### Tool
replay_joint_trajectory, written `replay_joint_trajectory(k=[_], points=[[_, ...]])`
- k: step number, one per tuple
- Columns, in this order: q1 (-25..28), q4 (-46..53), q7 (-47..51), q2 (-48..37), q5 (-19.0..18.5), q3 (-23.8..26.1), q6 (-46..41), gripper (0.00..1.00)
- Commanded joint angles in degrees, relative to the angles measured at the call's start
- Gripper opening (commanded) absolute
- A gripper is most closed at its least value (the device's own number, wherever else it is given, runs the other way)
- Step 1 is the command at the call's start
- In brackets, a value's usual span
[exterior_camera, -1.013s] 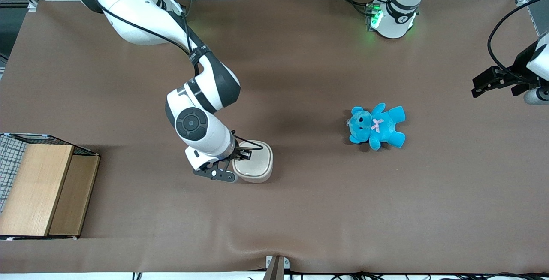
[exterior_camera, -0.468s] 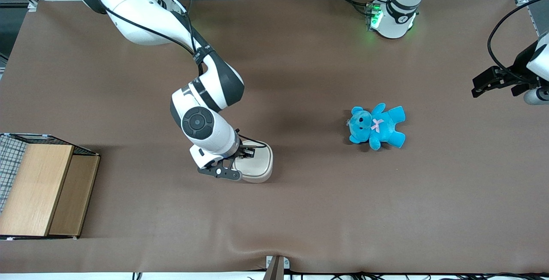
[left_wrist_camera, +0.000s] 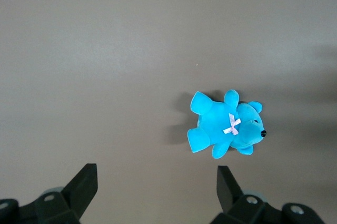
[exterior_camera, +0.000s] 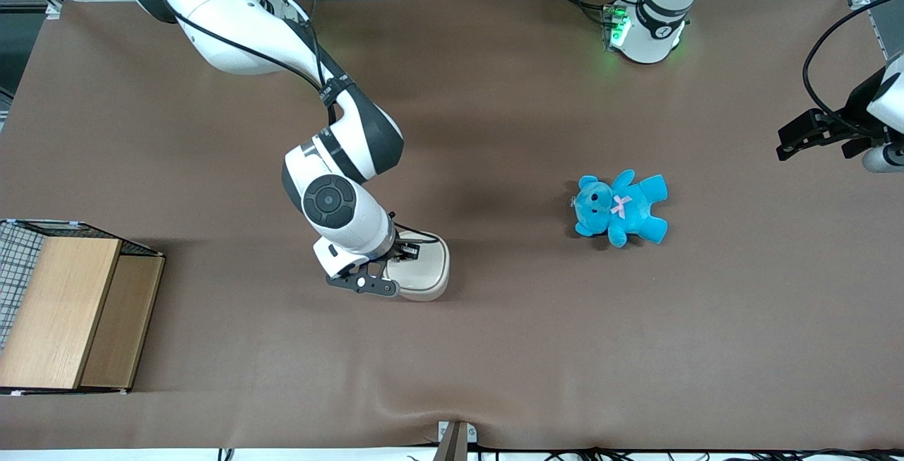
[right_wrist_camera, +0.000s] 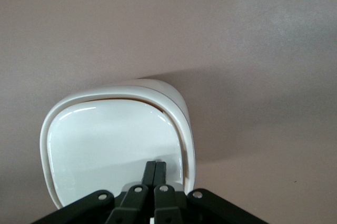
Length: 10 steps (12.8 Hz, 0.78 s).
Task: Open trash can with right arm
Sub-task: 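Lower the closed right gripper and press down on the lid's edge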
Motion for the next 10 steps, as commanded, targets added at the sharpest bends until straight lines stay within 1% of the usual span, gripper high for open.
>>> replay_joint_trajectory(k=[1,8,10], points=[[0.75,1.81,1.32,1.68,-1.74,-0.34,-0.28,0.00],[1.11,1.81,1.58,2.39,-2.18,-0.34,0.34,0.00],[1.63,1.72,2.90,2.56,-4.80,-0.34,0.86,0.00]])
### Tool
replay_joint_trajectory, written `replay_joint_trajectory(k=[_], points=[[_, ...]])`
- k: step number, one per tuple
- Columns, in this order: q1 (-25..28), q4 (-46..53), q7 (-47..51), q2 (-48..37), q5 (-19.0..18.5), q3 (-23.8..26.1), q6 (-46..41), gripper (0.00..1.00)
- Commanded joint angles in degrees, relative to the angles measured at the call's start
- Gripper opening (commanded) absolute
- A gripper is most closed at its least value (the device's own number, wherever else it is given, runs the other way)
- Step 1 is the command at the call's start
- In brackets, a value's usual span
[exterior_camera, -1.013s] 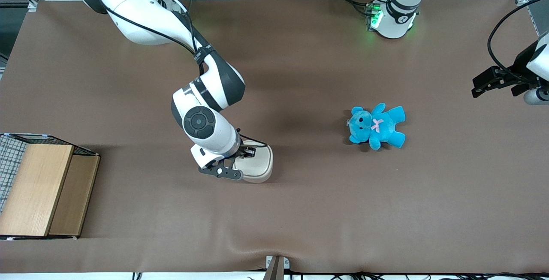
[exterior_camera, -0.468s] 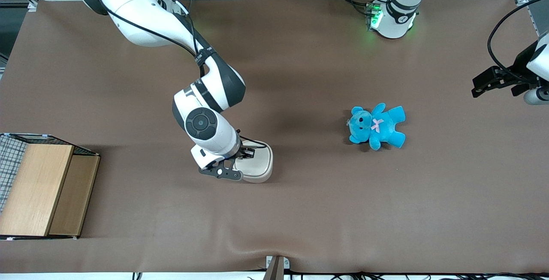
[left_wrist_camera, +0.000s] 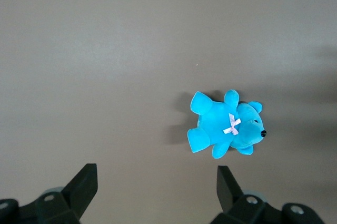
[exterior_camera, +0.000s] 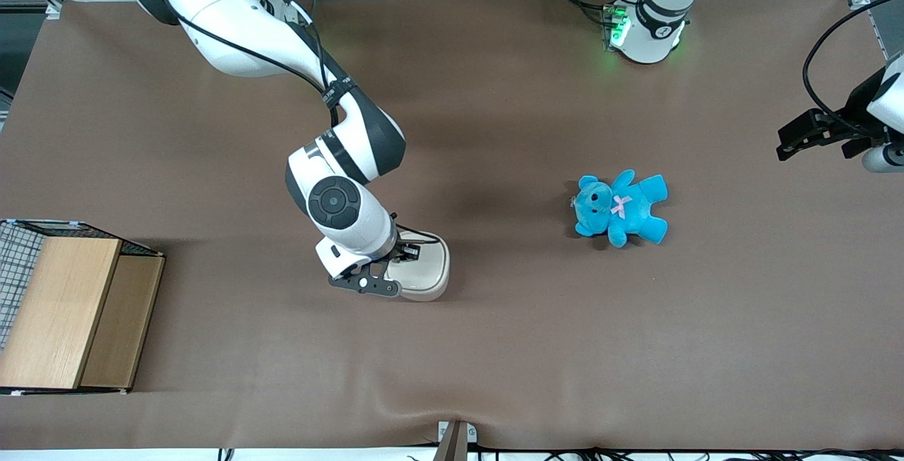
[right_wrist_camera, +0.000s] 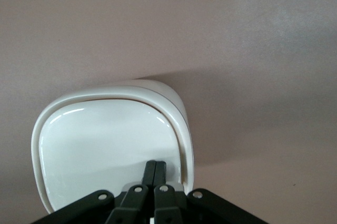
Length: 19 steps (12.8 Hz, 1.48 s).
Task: Open trash can with right arm
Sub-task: 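Lower the closed right gripper and press down on the lid's edge, then lift the right gripper away as the lid flips open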
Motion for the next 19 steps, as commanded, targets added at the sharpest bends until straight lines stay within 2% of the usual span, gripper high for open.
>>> replay_joint_trajectory(k=[1,3,6,10,14,16,17,18,19], points=[[0.99,1.86,2.63,2.00,-3.26,-0.25,0.21,0.00],[0.19,2.91,2.81,1.56,-1.87,0.45,-4.08,0.00],[0.11,7.30,4.39,1.47,3.23,0.37,-9.63,0.00],[0.63,8.71,8.08,1.47,5.08,0.55,-9.99,0.00],[0.02,10.56,9.13,-0.02,12.10,0.46,-10.70,0.00],[-0.33,10.91,11.33,-1.86,13.08,0.54,-12.79,0.00],[-0.77,11.00,11.33,-3.00,13.09,0.54,-14.55,0.05],[-1.12,10.91,11.33,-3.79,13.69,0.54,-15.35,0.18],[-2.17,10.91,11.33,-3.80,14.74,0.54,-15.62,0.40]])
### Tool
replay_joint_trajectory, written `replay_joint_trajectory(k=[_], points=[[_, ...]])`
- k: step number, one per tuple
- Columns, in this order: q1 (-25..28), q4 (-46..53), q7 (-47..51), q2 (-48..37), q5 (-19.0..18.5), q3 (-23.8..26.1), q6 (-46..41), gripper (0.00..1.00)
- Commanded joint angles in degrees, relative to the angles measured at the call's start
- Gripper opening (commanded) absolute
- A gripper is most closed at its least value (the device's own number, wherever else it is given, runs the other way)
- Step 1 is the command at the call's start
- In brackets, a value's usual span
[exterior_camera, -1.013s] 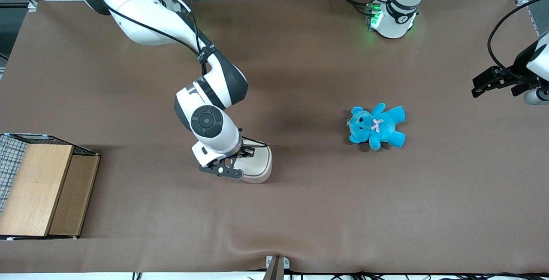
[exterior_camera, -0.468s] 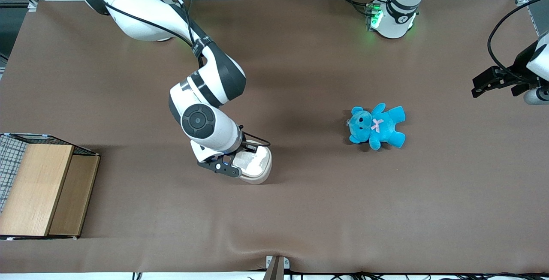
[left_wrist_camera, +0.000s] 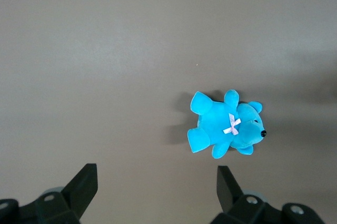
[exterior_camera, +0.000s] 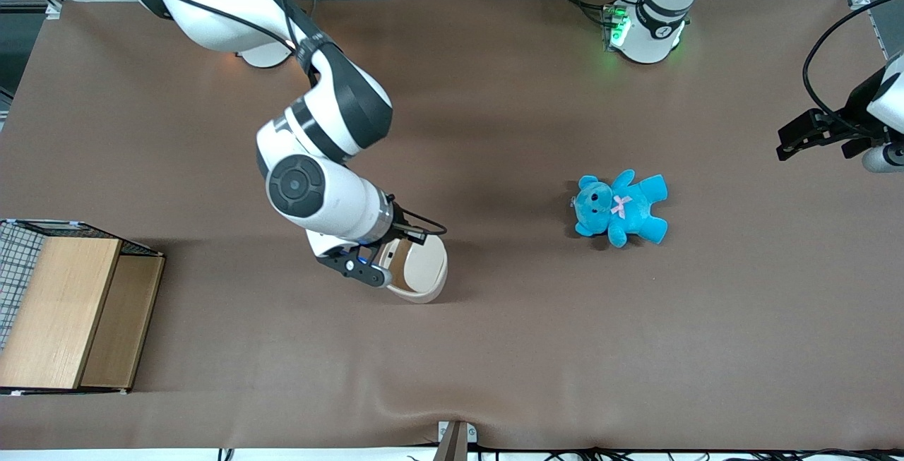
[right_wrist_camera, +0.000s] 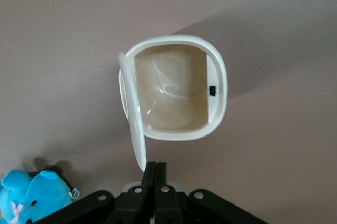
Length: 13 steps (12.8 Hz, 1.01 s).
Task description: Open trash can with right arm
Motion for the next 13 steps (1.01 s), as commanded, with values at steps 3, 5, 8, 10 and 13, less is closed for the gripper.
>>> replay_joint_trajectory(k=[3,5,8,10,13], points=[[-6.79,-0.22,0.26,-3.18,2.69,4.47,-4.83,1.00],[-9.44,-0.92,0.53,-7.20,1.38,5.10,-8.60,1.00],[-13.73,-1.01,-3.24,-9.07,-1.17,5.10,-15.71,1.00],[-15.50,-1.01,-5.79,-13.18,-6.15,5.19,-19.68,1.00],[-18.40,-1.10,-12.55,-17.67,-10.05,5.01,-26.19,1.00]])
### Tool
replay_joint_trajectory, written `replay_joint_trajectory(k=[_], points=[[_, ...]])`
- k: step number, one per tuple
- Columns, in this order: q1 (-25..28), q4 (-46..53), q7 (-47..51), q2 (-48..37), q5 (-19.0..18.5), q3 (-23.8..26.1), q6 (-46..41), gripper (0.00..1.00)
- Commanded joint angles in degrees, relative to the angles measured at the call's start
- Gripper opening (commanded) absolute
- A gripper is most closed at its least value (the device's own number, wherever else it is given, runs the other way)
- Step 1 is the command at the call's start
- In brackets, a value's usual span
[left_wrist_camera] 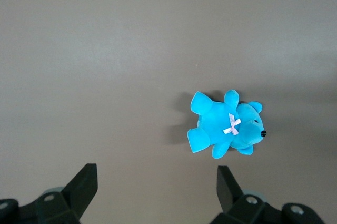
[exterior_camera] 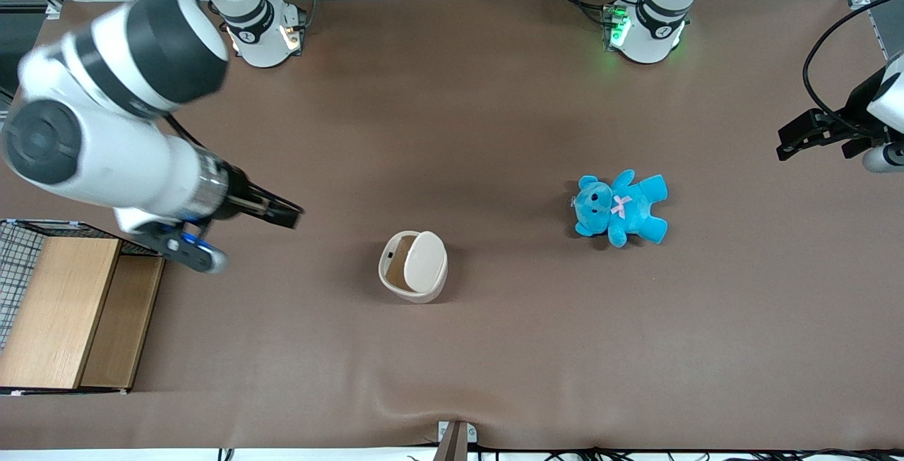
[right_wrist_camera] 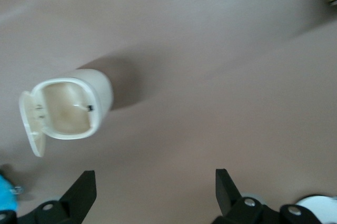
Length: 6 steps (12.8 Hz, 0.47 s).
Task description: Open trash can with right arm
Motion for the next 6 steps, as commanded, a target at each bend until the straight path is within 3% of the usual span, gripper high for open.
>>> replay_joint_trajectory(k=[1,3,6], points=[[-3.98,-1.80,-5.50,-4.76,-1.86,1.21,-3.81,1.00],[-5.92,-1.89,-15.59,-6.69,-2.04,0.16,-5.23,1.00],[-6.19,-1.98,-22.02,-9.06,-1.95,-3.79,-8.57,1.00]])
